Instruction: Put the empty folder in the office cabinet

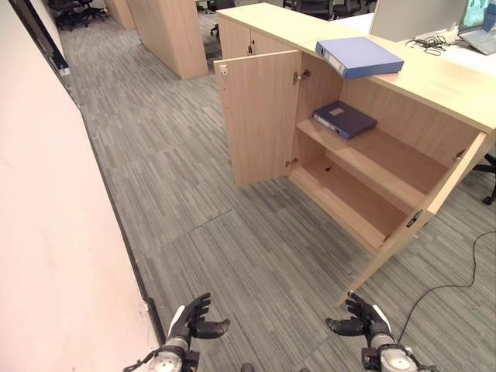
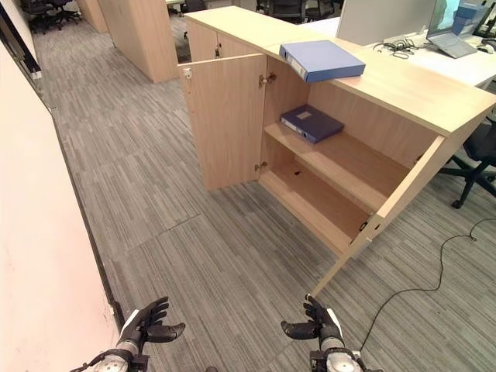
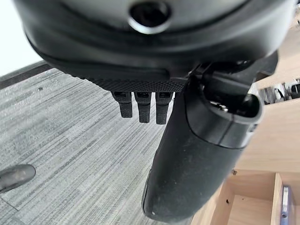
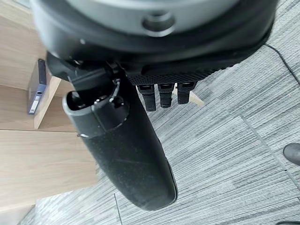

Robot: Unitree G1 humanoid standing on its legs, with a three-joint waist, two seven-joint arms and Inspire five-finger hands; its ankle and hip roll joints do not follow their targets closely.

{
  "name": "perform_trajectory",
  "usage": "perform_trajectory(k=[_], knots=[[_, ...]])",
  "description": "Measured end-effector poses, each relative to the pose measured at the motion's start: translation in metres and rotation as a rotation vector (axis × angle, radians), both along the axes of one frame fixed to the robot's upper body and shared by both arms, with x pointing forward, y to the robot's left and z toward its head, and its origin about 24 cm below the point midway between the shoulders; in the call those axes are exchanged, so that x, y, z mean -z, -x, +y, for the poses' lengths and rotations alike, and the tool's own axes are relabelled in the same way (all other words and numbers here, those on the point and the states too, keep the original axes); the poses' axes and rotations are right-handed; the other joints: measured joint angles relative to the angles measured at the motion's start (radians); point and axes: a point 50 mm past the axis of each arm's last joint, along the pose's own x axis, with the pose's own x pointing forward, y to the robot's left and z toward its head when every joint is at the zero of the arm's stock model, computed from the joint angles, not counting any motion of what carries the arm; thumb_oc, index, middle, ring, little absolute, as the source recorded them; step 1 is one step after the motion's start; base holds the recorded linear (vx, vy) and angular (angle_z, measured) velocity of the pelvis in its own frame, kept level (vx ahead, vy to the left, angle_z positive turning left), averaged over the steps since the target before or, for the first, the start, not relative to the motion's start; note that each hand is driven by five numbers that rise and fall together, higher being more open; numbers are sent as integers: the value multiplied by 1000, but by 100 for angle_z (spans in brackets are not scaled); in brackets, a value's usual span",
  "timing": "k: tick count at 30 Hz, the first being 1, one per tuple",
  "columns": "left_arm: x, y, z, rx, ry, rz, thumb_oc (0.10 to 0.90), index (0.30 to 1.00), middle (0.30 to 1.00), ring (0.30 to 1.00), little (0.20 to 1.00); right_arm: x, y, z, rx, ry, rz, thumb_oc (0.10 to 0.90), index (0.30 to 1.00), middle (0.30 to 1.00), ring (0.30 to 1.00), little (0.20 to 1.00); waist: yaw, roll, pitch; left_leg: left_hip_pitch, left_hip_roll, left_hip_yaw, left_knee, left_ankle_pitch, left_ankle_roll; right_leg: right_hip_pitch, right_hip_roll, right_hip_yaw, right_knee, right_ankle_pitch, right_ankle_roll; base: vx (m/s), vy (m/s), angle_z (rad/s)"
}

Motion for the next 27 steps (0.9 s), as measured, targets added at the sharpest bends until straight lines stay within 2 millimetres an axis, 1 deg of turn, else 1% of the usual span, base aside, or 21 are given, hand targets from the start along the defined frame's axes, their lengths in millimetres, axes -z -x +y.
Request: perform_trajectory(k=[4, 6, 8, 9, 10, 11, 13, 14, 15, 16, 17, 18, 19, 20, 21, 22, 23, 24, 25, 26, 27], knots=[[-1, -2, -1, 3, 2, -5, 800, 900, 900, 900, 900, -1, -1, -4, 2, 9, -3, 800, 900, 900, 900, 900, -1, 8, 12, -17, 4, -5, 18, 6, -9, -1, 5, -7, 1, -4, -5, -54, -132, 11], [-9, -21, -2, 15, 1, -54, 800, 900, 900, 900, 900, -3, -3, -7, 13, 10, -13, 800, 900, 900, 900, 900, -1, -17, 51, -104, -2, -3, 147, 25, -50, -18, -15, -11, 0, -19, -31, 32, -131, 38], [-10, -26, -2, 16, 1, -64, 800, 900, 900, 900, 900, -5, -8, -7, 8, 9, -24, 800, 900, 900, 900, 900, 2, -36, 72, -142, -4, 1, 208, 52, -93, -19, -34, -13, 7, -9, -51, 86, -79, 5], [-9, -24, -2, 15, 1, -55, 800, 900, 900, 900, 900, -7, -11, -6, 7, 9, -34, 800, 900, 900, 900, 900, -2, -53, 88, -183, 16, 26, 291, 39, -107, -9, -44, -15, 0, 2, -81, 79, -46, -8], [-8, -22, -2, 14, 1, -49, 800, 900, 900, 900, 900, -6, -12, -5, 9, 7, -35, 800, 900, 900, 900, 900, -1, -55, 90, -193, 35, 50, 318, 24, -116, -2, -40, -21, -1, 1, -86, 240, -26, -4], [-7, -21, -2, 9, 7, -40, 800, 900, 900, 900, 900, -5, -10, -6, 17, 4, -27, 800, 900, 900, 900, 900, -14, -54, 95, -185, 97, 102, 322, 29, -123, 11, -22, -40, -1, -7, -101, 148, 43, 14], [-7, -22, -3, 0, 24, -43, 800, 900, 900, 900, 900, -6, -10, -8, 20, 12, -25, 800, 900, 900, 900, 900, -32, -49, 99, -203, 176, 79, 268, 36, -130, 37, -3, -43, 1, -32, -96, 112, 61, 11], [-7, -24, -6, 7, 29, -48, 800, 900, 900, 900, 900, -8, -11, -12, 27, 20, -31, 800, 900, 900, 900, 900, -29, -51, 105, -204, 212, 58, 190, 62, -138, 35, 0, -32, 10, -34, -94, 33, 55, -8], [-7, -24, -7, 7, 34, -50, 800, 900, 900, 900, 900, -8, -12, -15, 28, 27, -32, 800, 900, 900, 900, 900, -29, -46, 107, -209, 230, 33, 144, 78, -149, 33, 4, -26, 20, -34, -95, 133, 98, -17], [-9, -28, -11, 7, 46, -62, 800, 900, 900, 900, 900, -11, -14, -20, 34, 42, -39, 800, 900, 900, 900, 900, -25, -21, 121, -209, 263, -5, 67, 100, -152, 31, 12, -22, 44, -40, -98, 165, 68, -11], [-7, -28, -13, 2, 51, -57, 800, 900, 900, 900, 900, -11, -13, -22, 39, 47, -37, 800, 900, 900, 900, 900, -25, -20, 129, -219, 285, -16, 43, 117, -166, 31, 17, -12, 54, -49, -92, 226, 95, -19], [-6, -27, -14, -1, 55, -51, 800, 900, 900, 900, 900, -11, -13, -23, 40, 51, -36, 800, 900, 900, 900, 900, -24, -12, 132, -217, 303, -29, 19, 124, -167, 32, 17, 0, 70, -64, -87, 194, 77, -30], [-4, -25, -14, -5, 57, -38, 800, 900, 900, 900, 900, -11, -13, -22, 38, 51, -34, 800, 900, 900, 900, 900, -22, -15, 136, -224, 326, -28, 16, 136, -165, 36, 12, 16, 89, -82, -71, 205, 88, -39], [-2, -24, -14, -7, 56, -31, 800, 900, 900, 900, 900, -11, -13, -22, 34, 51, -34, 800, 900, 900, 900, 900, -23, -7, 133, -219, 326, -27, 11, 135, -161, 35, 9, 25, 105, -94, -58, 209, 87, -39], [-2, -23, -14, -9, 57, -27, 800, 900, 900, 900, 900, -11, -12, -23, 34, 54, -31, 800, 900, 900, 900, 900, -26, -13, 136, -223, 333, -34, 12, 130, -148, 36, 0, 38, 124, -112, -41, 138, 61, -30], [-1, -23, -14, -10, 59, -27, 800, 900, 900, 900, 900, -11, -11, -25, 34, 59, -26, 800, 900, 900, 900, 900, -26, -9, 134, -220, 330, -46, 12, 128, -144, 38, -6, 43, 135, -125, -25, 223, 99, -49], [-1, -22, -15, -12, 61, -27, 800, 900, 900, 900, 900, -12, -11, -28, 18, 77, -21, 800, 900, 900, 900, 900, -15, 28, 123, -202, 326, -89, 9, 78, -96, 22, -2, 85, 172, -152, 9, 252, 122, -62], [-1, -21, -14, -19, 62, -26, 800, 900, 900, 900, 900, -13, -12, -30, 10, 86, -20, 800, 900, 900, 900, 900, -16, 36, 123, -189, 333, -110, 6, 81, -106, 17, -1, 107, 193, -172, 37, 353, 170, -87], [-4, -24, 0, -38, 26, -33, 800, 900, 900, 900, 900, -7, -11, -17, -18, 59, -1, 800, 900, 900, 900, 900, 3, -29, 122, -192, 291, -100, 52, 111, -137, -4, -42, 172, 248, -207, 65, 283, 152, -60], [-7, -25, 6, -44, 7, -39, 800, 900, 900, 900, 900, -4, -10, -11, -37, 47, 7, 800, 900, 900, 900, 900, 5, -43, 126, -192, 274, -98, 60, 135, -132, -12, -58, 180, 259, -213, 61, 289, 166, -35], [-9, -27, 12, -53, -11, -48, 800, 900, 900, 900, 900, -2, -9, -4, -46, 23, 10, 800, 900, 900, 900, 900, 3, -74, 126, -190, 256, -93, 66, 143, -145, -3, -78, 182, 256, -220, 69, 194, 120, 8]])
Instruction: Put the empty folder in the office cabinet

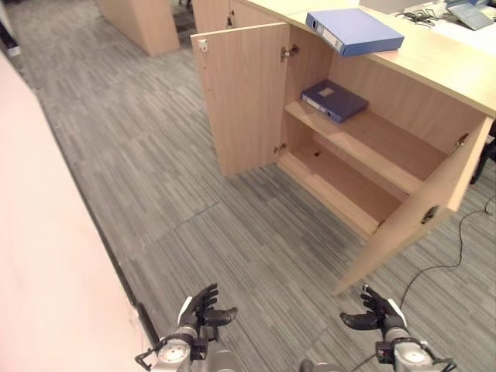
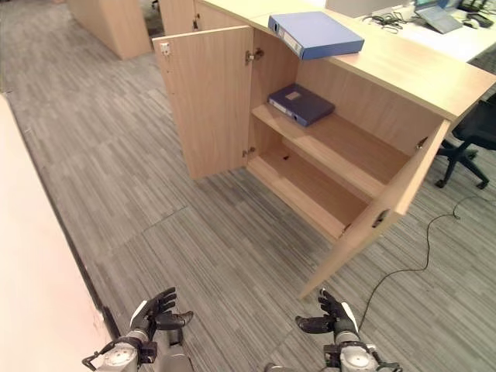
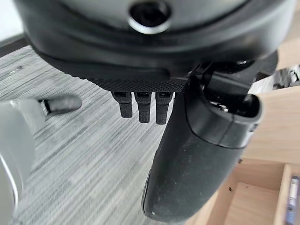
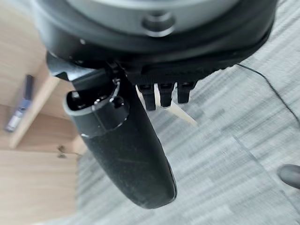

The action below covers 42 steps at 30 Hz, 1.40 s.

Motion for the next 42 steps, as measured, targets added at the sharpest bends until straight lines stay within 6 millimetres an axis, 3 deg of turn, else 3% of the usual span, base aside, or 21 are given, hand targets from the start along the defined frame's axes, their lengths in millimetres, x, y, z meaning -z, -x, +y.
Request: perform_trajectory(k=[2, 4, 7, 8, 10, 12, 13, 14, 17, 18, 22, 25, 30, 33, 34, 36, 37, 38, 39, 41, 42], knots=[[-8, -6, 16, -11, -49, -21, 800, 900, 900, 900, 900, 4, 0, 15, 0, -46, 1, 800, 900, 900, 900, 900, 9, -53, -2, -5, -32, 8, 19, -11, 9, 22, -33, -5, -45, 20, 20, 165, 116, 9], [-18, -16, 26, -18, -76, -57, 800, 900, 900, 900, 900, 3, -6, 24, -15, -76, -19, 800, 900, 900, 900, 900, 29, -62, -4, -13, -37, 16, 50, -39, 8, 66, -42, -13, -116, 72, 48, 426, 332, -2], [-11, -12, 20, -2, -51, -32, 800, 900, 900, 900, 900, 6, -9, 20, 34, -90, -17, 800, 900, 900, 900, 900, 68, -53, -14, -157, -42, -20, 314, -235, -37, 104, -68, 20, -231, 72, 55, 766, 688, -15], [-9, -7, 20, 3, -45, -12, 800, 900, 900, 900, 900, 11, -5, 18, 68, -95, 15, 800, 900, 900, 900, 900, 77, -84, -24, -152, -88, -7, 297, -257, 1, 80, -122, 16, -206, 85, 69, 525, 618, -14], [-8, -6, 20, 8, -45, 2, 800, 900, 900, 900, 900, 15, 2, 18, 69, -96, 49, 800, 900, 900, 900, 900, 66, -97, -25, -139, -101, 8, 263, -212, 22, 12, -138, 13, -110, 127, 56, 292, 506, -10], [-10, -4, 28, 21, -78, 14, 800, 900, 900, 900, 900, 11, -11, 33, -3, -98, 29, 800, 900, 900, 900, 900, 80, -102, -30, -220, -77, 83, 429, -277, 82, -82, -152, -18, 45, 212, 39, 320, 498, -41], [-13, -9, 24, 49, -88, -2, 800, 900, 900, 900, 900, 10, -10, 33, -7, -95, 17, 800, 900, 900, 900, 900, 75, -113, -38, -216, -130, 109, 344, -279, 111, -103, -185, -26, 79, 220, 43, 412, 626, -20], [-15, -13, 16, 70, -72, -24, 800, 900, 900, 900, 900, 6, -13, 25, -20, -67, 6, 800, 900, 900, 900, 900, 79, -82, -37, -213, -137, 131, 295, -271, 143, -114, -191, -40, 112, 230, 43, 308, 479, -32], [-18, -14, 17, 81, -81, -37, 800, 900, 900, 900, 900, -2, -27, 29, -51, -60, -38, 800, 900, 900, 900, 900, 95, -78, -55, -163, -209, 202, 255, -267, 184, -155, -348, -276, 230, 314, 33, 259, 460, -29], [-24, -24, 18, 65, -77, -75, 800, 900, 900, 900, 900, -9, -33, 32, -68, -66, -71, 800, 900, 900, 900, 900, 87, -48, -56, -141, -242, 192, 224, -275, 230, -188, -313, -258, 299, 266, 79, 349, 662, 24], [-22, -24, 15, 46, -63, -72, 800, 900, 900, 900, 900, -23, -45, 40, -102, -86, -162, 800, 900, 900, 900, 900, 45, 37, -56, 2, -277, 181, 47, -238, 252, -301, -131, -232, 513, 67, 88, 143, 229, 1], [-18, -16, 12, 37, -47, -57, 800, 900, 900, 900, 900, -23, -48, 42, -115, -83, -162, 800, 900, 900, 900, 900, 32, 52, -63, 53, -280, 235, 45, -238, 198, -403, 6, -321, 383, 3, -8, 141, 101, -22], [-6, -3, -1, 70, -16, -3, 800, 900, 900, 900, 900, -12, -34, 22, -82, -25, -84, 800, 900, 900, 900, 900, 12, 54, -67, 162, -336, 235, 11, -252, 177, -506, 85, -334, 89, 73, -109, 307, 36, -9], [2, 3, -7, 68, 2, 30, 800, 900, 900, 900, 900, -4, -17, 1, -4, 9, -22, 800, 900, 900, 900, 900, -10, 79, -69, 243, -371, 202, 7, -259, 166, -503, 81, -342, -37, 135, -110, 308, -33, 43], [6, 12, -7, 73, -3, 56, 800, 900, 900, 900, 900, 0, -7, -6, 20, 21, 9, 800, 900, 900, 900, 900, -11, 88, -77, 296, -391, 202, 25, -288, 121, -484, 83, -329, -99, 196, -203, 288, -30, 25], [13, 31, -3, 73, -14, 107, 800, 900, 900, 900, 900, 4, 2, -9, 35, 29, 30, 800, 900, 900, 900, 900, -30, 58, -96, 322, -450, 185, 119, -348, 70, -434, 40, -253, -175, 195, -303, 316, -75, 26], [17, 34, -8, 75, 3, 120, 800, 900, 900, 900, 900, 3, 5, -16, 42, 48, 42, 800, 900, 900, 900, 900, -28, 86, -94, 308, -425, 176, 216, -433, 94, -424, 36, -243, -165, 302, -362, 293, -101, 35], [16, 34, -8, 83, 3, 119, 800, 900, 900, 900, 900, 4, 6, -17, 51, 50, 48, 800, 900, 900, 900, 900, -25, 93, -91, 302, -403, 179, 231, -465, 102, -415, 37, -245, -163, 341, -360, 214, -84, 40], [12, 32, -3, 96, -11, 102, 800, 900, 900, 900, 900, 5, 7, -16, 57, 42, 55, 800, 900, 900, 900, 900, -28, 97, -92, 296, -357, 177, 207, -504, 95, -396, 36, -237, -173, 455, -338, 151, -63, 35], [6, 22, 2, 85, -22, 69, 800, 900, 900, 900, 900, 0, -5, -13, 45, 36, 25, 800, 900, 900, 900, 900, -7, 107, -84, 273, -310, 187, 147, -503, 100, -398, 45, -240, -169, 453, -238, 211, -118, -10], [6, 21, 0, 88, -17, 70, 800, 900, 900, 900, 900, -6, -16, -13, 42, 38, -13, 800, 900, 900, 900, 900, -6, 124, -72, 314, -313, 210, 86, -466, 115, -400, 33, -306, -138, 419, -220, 219, -148, -50]])
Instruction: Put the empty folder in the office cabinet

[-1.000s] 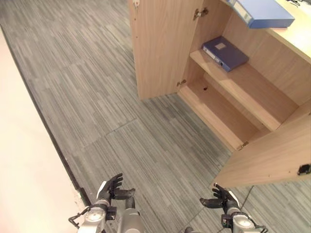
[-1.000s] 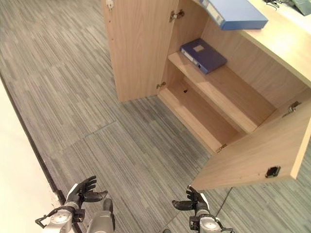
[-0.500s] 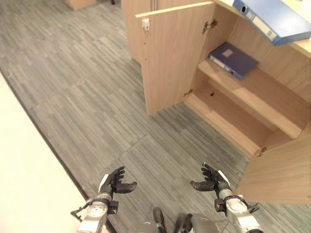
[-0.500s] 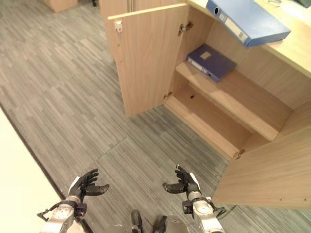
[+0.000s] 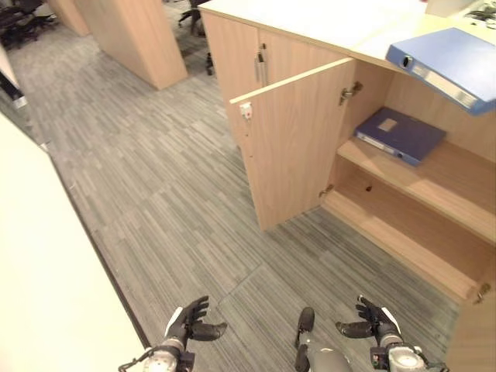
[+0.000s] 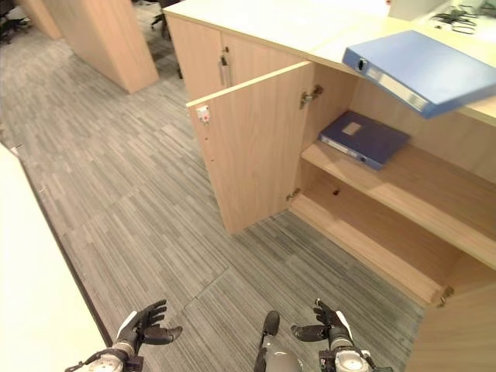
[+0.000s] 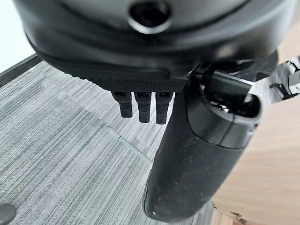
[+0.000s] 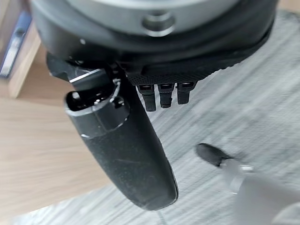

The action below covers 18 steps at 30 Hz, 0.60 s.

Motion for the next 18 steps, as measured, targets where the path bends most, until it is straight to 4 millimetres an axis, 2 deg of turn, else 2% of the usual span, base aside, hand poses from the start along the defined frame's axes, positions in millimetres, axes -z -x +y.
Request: perform_trajectory(k=[1, 2, 3, 4, 5, 6, 7, 8, 9, 11, 12, 14, 15, 16, 17, 18], knots=[[-1, -2, -2, 11, 2, -4, 800, 900, 900, 900, 900, -5, -8, 0, 1, 0, -29, 800, 900, 900, 900, 900, 4, 17, 16, 25, 9, 20, -28, 20, -7, 0, -22, -64, 34, -48, 10, 238, -149, -39], [-1, -5, -4, 21, 3, -9, 800, 900, 900, 900, 900, -7, -12, -1, 0, 6, -38, 800, 900, 900, 900, 900, 3, 29, 26, 35, 15, 27, -31, 21, -9, 1, -36, -108, 63, -76, 35, 239, -153, -24], [-2, -7, -6, 25, 6, -14, 800, 900, 900, 900, 900, -9, -15, -1, -9, 14, -47, 800, 900, 900, 900, 900, 3, 39, 29, 41, 21, 34, -36, 26, -16, -9, -57, -151, 99, -88, 41, 369, -296, -5], [-3, -11, -11, 26, 21, -27, 800, 900, 900, 900, 900, -10, -15, -6, -14, 30, -45, 800, 900, 900, 900, 900, 2, 57, 31, 49, 23, 51, -56, 26, -18, -44, -114, -215, 217, -140, 91, 288, -258, 5], [-3, -15, -15, 24, 33, -38, 800, 900, 900, 900, 900, -11, -14, -9, -13, 41, -41, 800, 900, 900, 900, 900, 0, 65, 35, 48, 20, 50, -58, 27, -22, -74, -160, -245, 304, -187, 132, 308, -299, 11], [-3, -15, -18, 23, 43, -40, 800, 900, 900, 900, 900, -9, -10, -11, -5, 39, -29, 800, 900, 900, 900, 900, -1, 67, 35, 49, 10, 42, -52, 29, -37, -94, -198, -251, 385, -243, 137, 186, -237, 6], [-1, -14, -20, 27, 47, -31, 800, 900, 900, 900, 900, -7, -5, -12, -4, 37, -17, 800, 900, 900, 900, 900, -1, 64, 36, 49, 2, 34, -37, 33, -49, -95, -202, -242, 389, -255, 58, 186, -243, 1], [0, -12, -21, 29, 49, -24, 800, 900, 900, 900, 900, -7, -4, -12, -4, 38, -16, 800, 900, 900, 900, 900, -3, 65, 36, 48, 2, 32, -27, 35, -54, -91, -199, -235, 383, -254, 15, 280, -421, -20], [5, -7, -26, 21, 66, -2, 800, 900, 900, 900, 900, -6, 0, -16, 2, 41, -8, 800, 900, 900, 900, 900, -14, 84, 36, 17, 26, 23, 66, 44, -68, -71, -172, -220, 347, -257, 6, 274, -417, -26], [7, -4, -28, 20, 71, 16, 800, 900, 900, 900, 900, -6, 2, -16, -1, 41, -1, 800, 900, 900, 900, 900, -40, 88, 36, -4, 57, 13, 156, 74, -116, -29, -151, -217, 325, -279, 6, 275, -420, -21], [7, -4, -28, 22, 71, 16, 800, 900, 900, 900, 900, -4, 9, -17, -7, 43, 14, 800, 900, 900, 900, 900, -51, 87, 35, -16, 90, 15, 256, 95, -129, 20, -124, -216, 283, -282, 17, 272, -433, -20], [6, -8, -30, 28, 72, 4, 800, 900, 900, 900, 900, -4, 12, -19, -17, 54, 20, 800, 900, 900, 900, 900, -70, 86, 36, -29, 119, 2, 324, 153, -158, 55, -73, -182, 243, -298, 11, 340, -535, -32], [4, -13, -30, 32, 72, -8, 800, 900, 900, 900, 900, -6, 11, -20, -24, 58, 14, 800, 900, 900, 900, 900, -83, 82, 36, -67, 151, -2, 422, 211, -172, 86, -32, -156, 193, -297, 7, 339, -454, -46], [4, -13, -30, 34, 72, -8, 800, 900, 900, 900, 900, -6, 12, -20, -26, 59, 11, 800, 900, 900, 900, 900, -73, 72, 34, -91, 168, 5, 494, 249, -160, 103, -20, -141, 164, -283, -13, 412, -503, -68], [1, -18, -31, 38, 74, -28, 800, 900, 900, 900, 900, -8, 8, -20, -37, 63, 1, 800, 900, 900, 900, 900, -81, 61, 36, -128, 213, 26, 612, 326, -167, 129, 17, -96, 141, -299, -33, 288, -331, -78], [0, -20, -31, 37, 72, -33, 800, 900, 900, 900, 900, -9, 4, -18, -46, 62, -6, 800, 900, 900, 900, 900, -78, 48, 40, -142, 237, 40, 671, 356, -170, 145, 36, -68, 129, -305, -37, 252, -315, -95]])
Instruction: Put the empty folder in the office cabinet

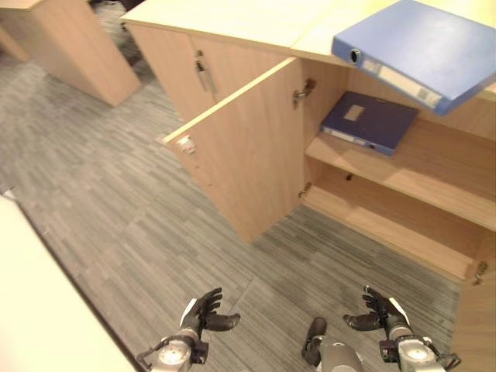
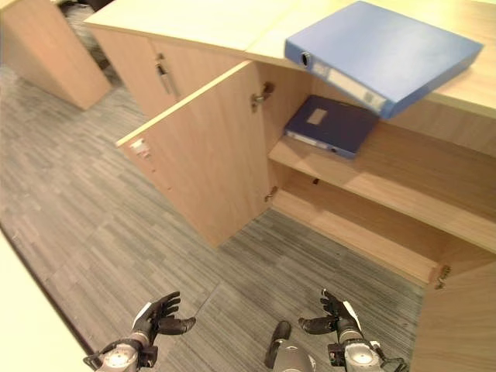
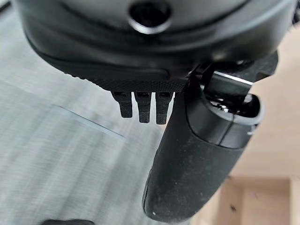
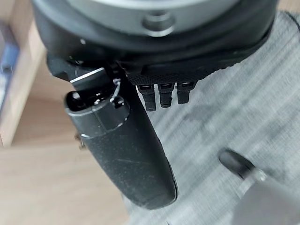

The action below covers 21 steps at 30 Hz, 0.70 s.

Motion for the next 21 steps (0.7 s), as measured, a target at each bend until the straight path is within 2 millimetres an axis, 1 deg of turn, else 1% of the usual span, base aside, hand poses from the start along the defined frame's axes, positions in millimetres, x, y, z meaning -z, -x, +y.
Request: perform_trajectory(k=[1, 2, 3, 4, 5, 6, 7, 8, 9, 10, 11, 12, 13, 14, 15, 16, 17, 18, 19, 20, 21], knots=[[0, 0, 1, -5, -2, 1, 800, 900, 900, 900, 900, -2, -7, 4, -20, -2, -11, 800, 900, 900, 900, 900, 5, -21, 7, -16, 11, 4, 50, -2, 3, 20, 17, 41, -12, -5, -8, 164, -170, -124], [-1, -3, 3, -7, -5, -1, 800, 900, 900, 900, 900, -4, -14, 11, -47, -6, -27, 800, 900, 900, 900, 900, 18, -54, 18, -38, 19, 8, 73, -27, 0, 56, 21, 86, -27, 9, -5, 258, -233, -113], [-2, -6, 2, -4, -6, -8, 800, 900, 900, 900, 900, -6, -19, 14, -59, -10, -41, 800, 900, 900, 900, 900, 19, -75, 16, -67, 24, 4, 74, -48, 11, 81, 27, 107, -56, 23, 0, 268, -160, -122], [-5, -10, 2, 3, -1, -32, 800, 900, 900, 900, 900, -7, -23, 18, -79, -10, -47, 800, 900, 900, 900, 900, 28, -106, 15, -123, 50, 8, 71, -74, 15, 113, 28, 143, -84, 26, 0, 277, -120, -74], [-6, -11, 0, 6, 2, -38, 800, 900, 900, 900, 900, -9, -26, 19, -84, -9, -57, 800, 900, 900, 900, 900, 27, -115, 15, -157, 58, 6, 70, -79, 14, 136, 29, 149, -100, 27, 2, 259, -54, -72], [-7, -12, -1, 8, 5, -44, 800, 900, 900, 900, 900, -9, -26, 18, -83, -8, -57, 800, 900, 900, 900, 900, 26, -123, 16, -191, 65, 0, 67, -85, 10, 162, 29, 173, -119, 27, 2, 307, -8, -129], [-8, -5, 2, 4, 2, -49, 800, 900, 900, 900, 900, -10, -30, 26, -93, -26, -73, 800, 900, 900, 900, 900, 60, -144, 16, -237, 25, -24, -85, -137, 39, 234, 23, 293, -192, 41, 20, 280, 44, -150], [-7, -1, 4, 0, -2, -36, 800, 900, 900, 900, 900, -12, -33, 31, -106, -35, -86, 800, 900, 900, 900, 900, 59, -142, 19, -266, 23, -21, -124, -133, 39, 251, 32, 322, -200, 43, 32, 276, 66, -206], [-2, 8, 6, -12, -6, -9, 800, 900, 900, 900, 900, -13, -38, 40, -130, -49, -100, 800, 900, 900, 900, 900, 85, -142, 20, -262, -27, -57, -354, -139, 58, 275, 19, 415, -214, 37, 47, 146, 73, -165], [-1, 12, 8, -13, -8, 1, 800, 900, 900, 900, 900, -13, -40, 43, -147, -49, -102, 800, 900, 900, 900, 900, 109, -133, 19, -249, -34, -61, -476, -119, 60, 281, 12, 427, -217, 47, 59, 154, 64, -178], [3, 16, 9, -18, -11, 25, 800, 900, 900, 900, 900, -10, -37, 48, -175, -56, -85, 800, 900, 900, 900, 900, 102, -129, 22, -296, -30, -49, -539, -50, 68, 309, 17, 422, -224, 43, 69, 85, 40, -130], [5, 20, 10, -21, -11, 40, 800, 900, 900, 900, 900, -7, -33, 49, -180, -56, -67, 800, 900, 900, 900, 900, 101, -118, 19, -297, -33, -42, -585, -10, 91, 321, 15, 419, -214, 29, 93, 203, 42, -109], [6, 22, 9, -24, -10, 43, 800, 900, 900, 900, 900, 0, -23, 48, -182, -52, -30, 800, 900, 900, 900, 900, 99, -108, 17, -295, -34, -44, -604, 41, 103, 349, 13, 403, -214, 11, 118, 173, 31, -81], [7, 24, 9, -26, -8, 49, 800, 900, 900, 900, 900, 3, -20, 47, -183, -48, -16, 800, 900, 900, 900, 900, 95, -104, 15, -288, -34, -62, -623, 54, 107, 357, 8, 397, -214, 7, 121, 169, 29, -131], [11, 32, 5, -31, 6, 69, 800, 900, 900, 900, 900, 6, -11, 36, -183, -11, 17, 800, 900, 900, 900, 900, 101, -53, 2, -249, -71, -139, -686, 127, 128, 373, 16, 422, -206, -27, 164, 86, 17, -120], [14, 37, 1, -35, 20, 81, 800, 900, 900, 900, 900, 6, -6, 27, -175, 11, 34, 800, 900, 900, 900, 900, 94, -10, -1, -228, -65, -140, -686, 138, 174, 386, 36, 436, -204, -41, 186, 85, 28, -71], [11, 25, 1, -23, 7, 63, 800, 900, 900, 900, 900, 12, 3, 24, -131, 11, 66, 800, 900, 900, 900, 900, 56, -24, 6, -217, -98, -146, -704, 131, 207, 377, 2, 417, -172, -85, 226, 132, 48, -23], [1, 7, 2, -28, 0, -4, 800, 900, 900, 900, 900, 18, 14, 22, -125, 7, 100, 800, 900, 900, 900, 900, 67, -25, 8, -187, -132, -173, -770, 138, 202, 313, -21, 419, -118, -115, 240, 189, 86, 15], [-2, 2, 3, -32, -4, -26, 800, 900, 900, 900, 900, 22, 22, 25, -124, -13, 123, 800, 900, 900, 900, 900, 57, -22, 11, -162, -155, -177, -786, 134, 195, 310, -46, 425, -79, -119, 243, 254, 130, -28], [-2, 3, 4, -40, -6, -21, 800, 900, 900, 900, 900, 23, 23, 27, -123, -22, 124, 800, 900, 900, 900, 900, 53, -21, 12, -146, -161, -168, -787, 106, 148, 309, -62, 437, -73, -127, 241, 250, 127, -49], [5, 15, 4, -50, -7, 19, 800, 900, 900, 900, 900, 23, 23, 28, -114, -28, 114, 800, 900, 900, 900, 900, 55, -30, 18, -123, -181, -159, -793, 70, 99, 308, -91, 468, -77, -126, 236, 151, 76, -104]])
